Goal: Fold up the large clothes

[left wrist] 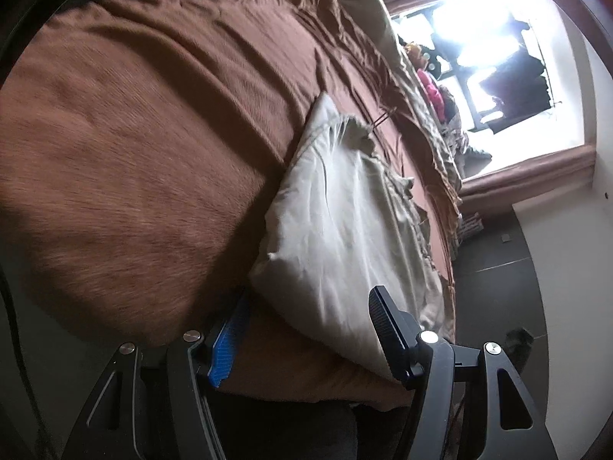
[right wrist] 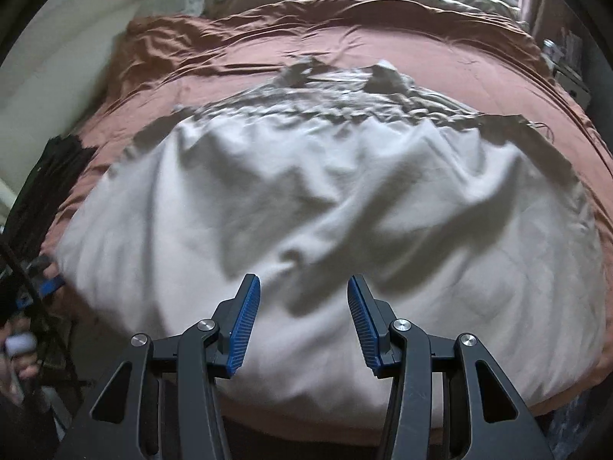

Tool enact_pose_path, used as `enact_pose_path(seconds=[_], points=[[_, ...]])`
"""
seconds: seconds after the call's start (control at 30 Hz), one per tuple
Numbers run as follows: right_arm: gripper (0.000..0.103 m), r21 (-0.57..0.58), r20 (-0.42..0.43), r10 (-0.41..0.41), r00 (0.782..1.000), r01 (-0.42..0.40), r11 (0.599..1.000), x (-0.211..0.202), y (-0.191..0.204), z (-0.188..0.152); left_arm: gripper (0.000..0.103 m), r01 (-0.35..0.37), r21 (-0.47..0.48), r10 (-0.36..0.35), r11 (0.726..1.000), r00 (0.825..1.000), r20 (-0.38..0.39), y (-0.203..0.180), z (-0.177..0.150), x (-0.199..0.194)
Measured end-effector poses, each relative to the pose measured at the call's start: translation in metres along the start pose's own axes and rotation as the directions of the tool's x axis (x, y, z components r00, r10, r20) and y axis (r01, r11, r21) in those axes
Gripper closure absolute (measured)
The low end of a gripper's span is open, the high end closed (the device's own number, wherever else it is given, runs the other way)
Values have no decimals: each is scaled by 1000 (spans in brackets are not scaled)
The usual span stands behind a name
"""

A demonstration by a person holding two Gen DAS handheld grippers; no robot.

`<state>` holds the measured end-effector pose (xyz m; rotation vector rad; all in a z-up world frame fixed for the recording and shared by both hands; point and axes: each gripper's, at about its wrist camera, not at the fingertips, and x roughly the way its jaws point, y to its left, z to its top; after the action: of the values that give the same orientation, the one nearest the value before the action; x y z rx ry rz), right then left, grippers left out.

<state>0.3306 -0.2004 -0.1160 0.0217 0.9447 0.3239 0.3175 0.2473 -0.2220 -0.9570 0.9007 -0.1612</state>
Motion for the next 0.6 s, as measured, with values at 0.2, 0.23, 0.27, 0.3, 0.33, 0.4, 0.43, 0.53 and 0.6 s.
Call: enact_pose_path(seconds=[0.2, 0.23, 0.27, 0.3, 0.33, 0.4, 0.43, 0.53, 0.6], points=[[75, -20, -59, 17, 998, -18, 1000, 34, 6, -4, 38, -38, 8, 38, 999, 999, 25, -6, 2, 14], [79, -22, -58, -3, 998, 2, 1000, 41, 4, 0, 38, -39, 0, 39, 999, 999, 29, -6, 2, 14], [81, -10, -58, -18, 998, 17, 1000, 51, 1, 6, 38, -40, -6, 41, 999, 999, 35, -5, 3, 14], [81, -1, -58, -22, 998, 22, 1000, 56, -1, 12, 39, -45, -12, 45, 999, 998, 43, -5, 3, 13], [82, 3, -55, -31, 998, 31, 1000, 61, -2, 19, 40, -50, -18, 51, 999, 998, 48, -4, 2, 13], [82, -3, -58, -55, 997, 55, 999, 74, -2, 35, 45, -55, -38, 58, 998, 997, 60, -1, 1, 13], [83, -7, -63, -65, 996, 65, 998, 80, -3, 44, 45, -51, -51, 54, 997, 996, 67, 1, 0, 13], [83, -27, -74, -100, 992, 98, 995, 101, 0, 71, 49, -44, -87, 52, 995, 995, 88, 6, -3, 10], [83, -29, -80, -109, 991, 107, 994, 113, 0, 87, 49, -40, -98, 50, 994, 994, 100, 7, -5, 9]])
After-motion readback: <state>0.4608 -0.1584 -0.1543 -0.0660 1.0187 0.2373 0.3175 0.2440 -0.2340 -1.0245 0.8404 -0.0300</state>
